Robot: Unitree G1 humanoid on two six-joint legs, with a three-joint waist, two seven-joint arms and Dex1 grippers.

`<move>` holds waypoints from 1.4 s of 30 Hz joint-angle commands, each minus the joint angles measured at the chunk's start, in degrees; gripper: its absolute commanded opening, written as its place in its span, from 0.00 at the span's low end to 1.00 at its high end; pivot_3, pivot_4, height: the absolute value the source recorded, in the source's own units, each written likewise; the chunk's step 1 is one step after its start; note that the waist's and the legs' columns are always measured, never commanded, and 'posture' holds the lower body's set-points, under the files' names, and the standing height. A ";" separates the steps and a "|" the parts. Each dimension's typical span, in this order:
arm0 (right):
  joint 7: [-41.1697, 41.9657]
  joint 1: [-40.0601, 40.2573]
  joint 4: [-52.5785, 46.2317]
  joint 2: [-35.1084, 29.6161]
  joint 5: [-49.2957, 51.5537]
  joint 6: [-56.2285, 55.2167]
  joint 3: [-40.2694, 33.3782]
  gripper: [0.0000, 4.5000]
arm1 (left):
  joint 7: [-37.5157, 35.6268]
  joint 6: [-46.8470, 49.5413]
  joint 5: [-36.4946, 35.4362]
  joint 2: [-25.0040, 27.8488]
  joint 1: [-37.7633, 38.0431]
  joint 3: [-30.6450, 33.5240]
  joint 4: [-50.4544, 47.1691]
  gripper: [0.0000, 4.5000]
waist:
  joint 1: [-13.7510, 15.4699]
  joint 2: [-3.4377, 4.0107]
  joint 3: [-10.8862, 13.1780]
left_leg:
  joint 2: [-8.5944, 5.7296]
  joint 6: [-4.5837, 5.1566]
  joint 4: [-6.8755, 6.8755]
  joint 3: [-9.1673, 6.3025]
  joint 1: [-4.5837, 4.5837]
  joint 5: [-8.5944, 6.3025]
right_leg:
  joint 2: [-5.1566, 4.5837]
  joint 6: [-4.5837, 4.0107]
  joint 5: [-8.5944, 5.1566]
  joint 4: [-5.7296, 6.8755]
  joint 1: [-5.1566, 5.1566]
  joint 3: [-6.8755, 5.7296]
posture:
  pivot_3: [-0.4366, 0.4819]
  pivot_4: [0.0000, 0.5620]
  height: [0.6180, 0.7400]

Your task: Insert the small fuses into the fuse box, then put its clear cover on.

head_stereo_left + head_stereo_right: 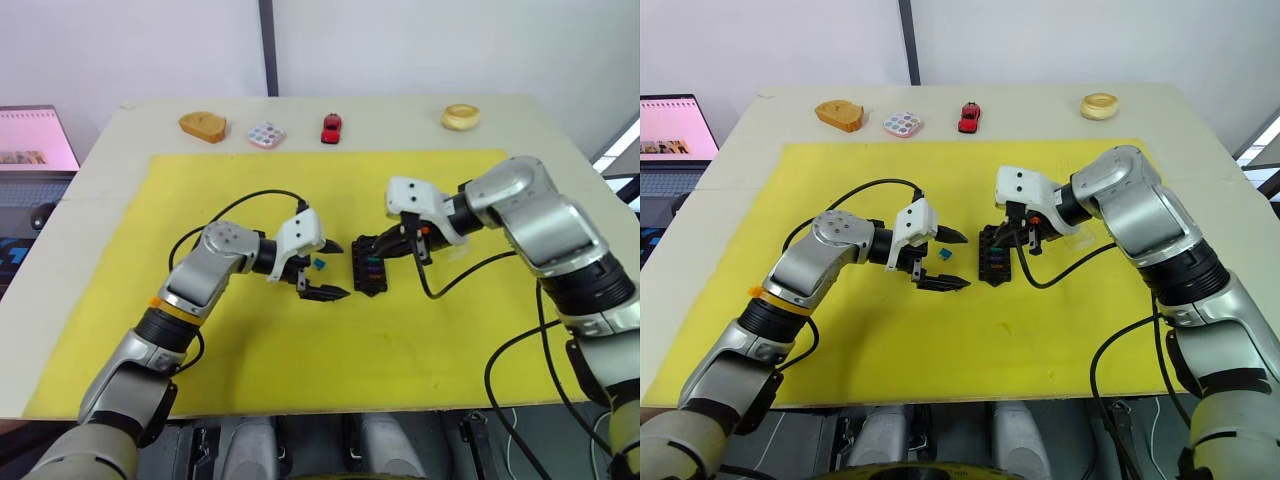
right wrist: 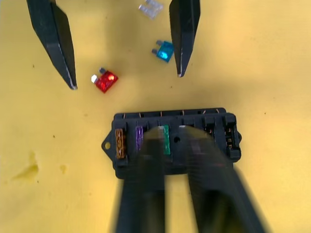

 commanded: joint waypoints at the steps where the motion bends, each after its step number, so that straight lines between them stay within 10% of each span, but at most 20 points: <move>1: -0.78 0.26 -2.57 -0.11 1.09 0.28 -1.63 0.01 | -0.18 -0.71 -0.06 0.04 -1.10 0.87 -1.14 1.00 | -0.02 0.00 0.00 | 0.00 0.00 0.00 0.00 0.00 0.00 | 0.00 0.00 0.00 0.00 0.00 0.00 | 0.48 0.27 1.00; 42: -2.50 5.25 3.76 1.00 -2.50 -4.73 4.82 0.01 | 0.85 -3.83 3.07 -3.93 -4.48 0.09 5.41 1.00 | -0.01 0.00 -0.02 | 0.00 0.02 0.02 -0.01 0.07 -0.01 | 0.01 0.00 0.00 0.00 0.08 0.00 | 0.48 0.27 1.00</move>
